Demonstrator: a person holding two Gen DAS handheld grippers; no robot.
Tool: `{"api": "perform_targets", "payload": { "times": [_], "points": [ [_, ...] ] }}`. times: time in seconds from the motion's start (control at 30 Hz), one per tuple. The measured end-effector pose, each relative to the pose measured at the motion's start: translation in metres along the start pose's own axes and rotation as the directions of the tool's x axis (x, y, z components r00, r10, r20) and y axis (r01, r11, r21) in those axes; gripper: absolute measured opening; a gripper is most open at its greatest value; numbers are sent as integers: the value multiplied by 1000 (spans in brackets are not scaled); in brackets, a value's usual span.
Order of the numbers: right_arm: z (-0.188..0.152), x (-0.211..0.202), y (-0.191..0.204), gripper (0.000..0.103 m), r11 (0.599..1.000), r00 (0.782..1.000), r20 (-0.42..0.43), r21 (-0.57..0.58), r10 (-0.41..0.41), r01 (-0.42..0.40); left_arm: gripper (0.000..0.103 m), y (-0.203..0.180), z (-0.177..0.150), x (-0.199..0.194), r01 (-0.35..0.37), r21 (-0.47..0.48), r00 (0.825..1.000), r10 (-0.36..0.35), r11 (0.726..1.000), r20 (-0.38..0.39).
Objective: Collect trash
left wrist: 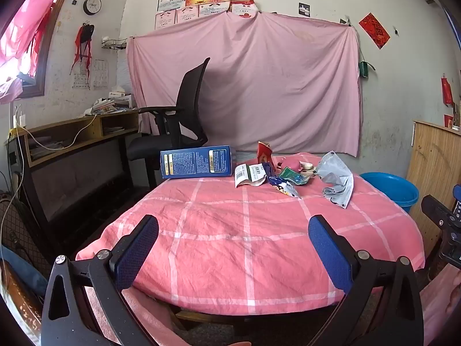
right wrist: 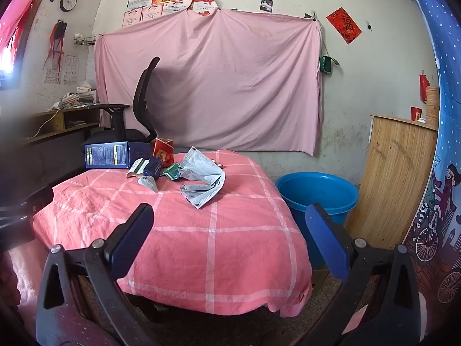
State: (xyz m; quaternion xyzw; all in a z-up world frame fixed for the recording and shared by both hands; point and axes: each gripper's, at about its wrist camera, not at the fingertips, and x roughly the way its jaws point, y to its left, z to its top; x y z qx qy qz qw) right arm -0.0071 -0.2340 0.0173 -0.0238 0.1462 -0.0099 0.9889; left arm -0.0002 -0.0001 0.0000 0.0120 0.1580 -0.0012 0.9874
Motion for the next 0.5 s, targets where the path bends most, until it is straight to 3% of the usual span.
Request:
{"api": "perform_targets", "payload": {
  "times": [0.5],
  "points": [
    [0, 0, -1, 103, 1000, 1000, 1, 2, 0, 0, 102, 0, 0, 0, 2, -4, 1000, -2, 1000, -6]
  ]
}}
